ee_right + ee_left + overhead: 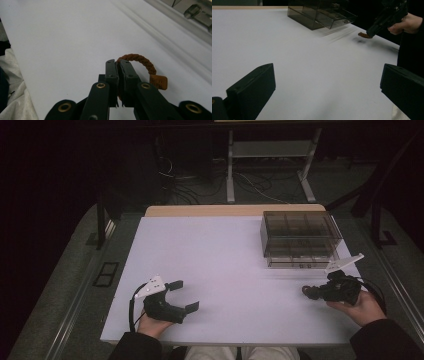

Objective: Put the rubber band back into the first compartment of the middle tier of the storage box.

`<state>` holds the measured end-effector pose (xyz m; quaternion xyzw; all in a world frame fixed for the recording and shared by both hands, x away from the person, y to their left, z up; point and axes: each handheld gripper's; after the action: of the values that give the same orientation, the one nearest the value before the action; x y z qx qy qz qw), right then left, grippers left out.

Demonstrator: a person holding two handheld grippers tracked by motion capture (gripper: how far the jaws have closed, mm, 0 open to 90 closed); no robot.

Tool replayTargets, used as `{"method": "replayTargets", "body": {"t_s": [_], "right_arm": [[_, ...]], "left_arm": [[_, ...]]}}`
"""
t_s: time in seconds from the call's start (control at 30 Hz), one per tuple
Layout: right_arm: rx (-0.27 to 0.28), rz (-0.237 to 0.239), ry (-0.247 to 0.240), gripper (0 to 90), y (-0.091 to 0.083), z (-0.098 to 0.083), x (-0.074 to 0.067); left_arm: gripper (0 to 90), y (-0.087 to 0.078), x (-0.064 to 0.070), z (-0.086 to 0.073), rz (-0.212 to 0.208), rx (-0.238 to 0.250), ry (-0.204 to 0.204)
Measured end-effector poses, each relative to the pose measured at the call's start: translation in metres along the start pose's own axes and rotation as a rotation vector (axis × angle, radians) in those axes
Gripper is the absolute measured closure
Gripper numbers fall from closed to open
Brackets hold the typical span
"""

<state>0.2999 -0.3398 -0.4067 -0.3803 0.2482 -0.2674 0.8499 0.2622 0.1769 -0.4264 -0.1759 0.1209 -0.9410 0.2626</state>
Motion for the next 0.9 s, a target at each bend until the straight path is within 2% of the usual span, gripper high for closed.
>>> {"method": "replayTargets", "body": {"t_s": [0.9], "right_arm": [[0.027,-0.019,-0.044,84.5,-0.019,0.030,-0.002]], "left_arm": [[0.0,0.000,0.000,0.000,0.000,0.000,-0.001]]}}
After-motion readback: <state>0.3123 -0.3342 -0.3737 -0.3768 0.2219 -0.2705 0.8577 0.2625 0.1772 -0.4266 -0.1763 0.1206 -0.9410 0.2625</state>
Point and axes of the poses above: each handheld gripper's, and its own axes: y roughly forward along the jaws, z roughly out of its top, x roughly to its right, and after that the axes turned 1 degree about -z, right-handed
